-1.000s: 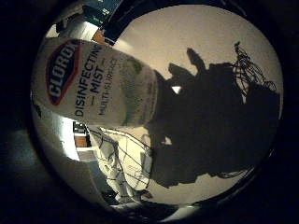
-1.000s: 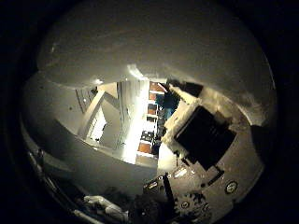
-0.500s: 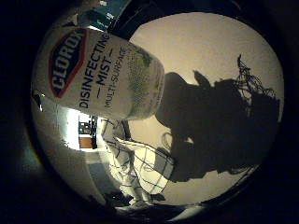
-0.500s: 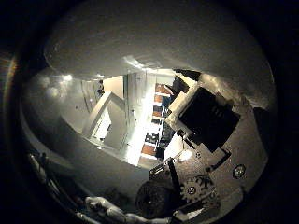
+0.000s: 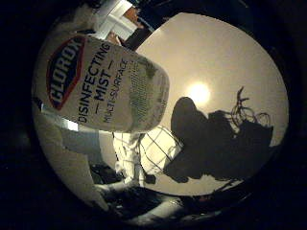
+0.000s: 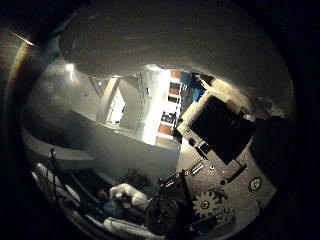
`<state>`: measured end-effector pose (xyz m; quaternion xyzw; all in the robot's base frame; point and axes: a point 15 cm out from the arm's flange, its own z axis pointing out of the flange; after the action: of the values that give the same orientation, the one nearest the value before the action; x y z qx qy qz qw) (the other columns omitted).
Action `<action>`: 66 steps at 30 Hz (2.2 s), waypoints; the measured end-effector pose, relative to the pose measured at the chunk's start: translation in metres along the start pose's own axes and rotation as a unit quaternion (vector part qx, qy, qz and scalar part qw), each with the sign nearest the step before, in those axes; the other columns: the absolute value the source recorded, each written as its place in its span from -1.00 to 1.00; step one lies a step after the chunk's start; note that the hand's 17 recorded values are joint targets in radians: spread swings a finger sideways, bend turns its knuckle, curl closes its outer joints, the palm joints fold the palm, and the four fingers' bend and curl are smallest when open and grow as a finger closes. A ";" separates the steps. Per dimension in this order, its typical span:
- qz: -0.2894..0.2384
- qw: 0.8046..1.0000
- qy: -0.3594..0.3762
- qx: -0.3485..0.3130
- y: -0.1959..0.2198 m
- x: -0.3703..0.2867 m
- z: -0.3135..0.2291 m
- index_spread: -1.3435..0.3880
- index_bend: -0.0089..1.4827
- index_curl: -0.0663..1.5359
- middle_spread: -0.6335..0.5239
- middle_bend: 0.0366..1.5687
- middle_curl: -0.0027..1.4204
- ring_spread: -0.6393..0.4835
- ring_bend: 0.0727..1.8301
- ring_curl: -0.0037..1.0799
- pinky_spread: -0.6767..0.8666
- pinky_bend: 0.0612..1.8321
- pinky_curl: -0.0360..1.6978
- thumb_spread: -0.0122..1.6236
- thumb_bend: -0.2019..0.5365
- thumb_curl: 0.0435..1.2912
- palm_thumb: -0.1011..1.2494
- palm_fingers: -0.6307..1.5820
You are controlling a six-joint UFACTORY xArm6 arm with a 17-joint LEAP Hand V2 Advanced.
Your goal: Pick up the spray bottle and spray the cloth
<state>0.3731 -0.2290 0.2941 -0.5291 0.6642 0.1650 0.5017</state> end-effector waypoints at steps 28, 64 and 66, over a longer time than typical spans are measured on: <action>-0.163 0.867 0.202 -0.425 0.061 -0.135 0.130 0.35 0.55 -0.08 -0.02 0.68 -0.18 -0.12 0.56 0.01 -0.39 0.27 -0.01 -0.04 -0.50 0.22 0.70 0.67; -0.200 0.756 0.483 -0.393 0.028 -0.164 0.179 0.34 0.54 -0.08 -0.03 0.69 -0.18 -0.12 0.57 0.01 -0.41 0.18 0.13 -0.04 -0.50 0.26 0.68 0.67; -0.198 0.756 0.484 -0.393 0.028 -0.163 0.179 0.34 0.54 -0.08 -0.04 0.69 -0.18 -0.12 0.57 0.01 -0.42 0.18 0.13 -0.05 -0.50 0.26 0.68 0.68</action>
<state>0.4267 0.0036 0.3428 -0.8091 0.5751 0.0306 -0.1171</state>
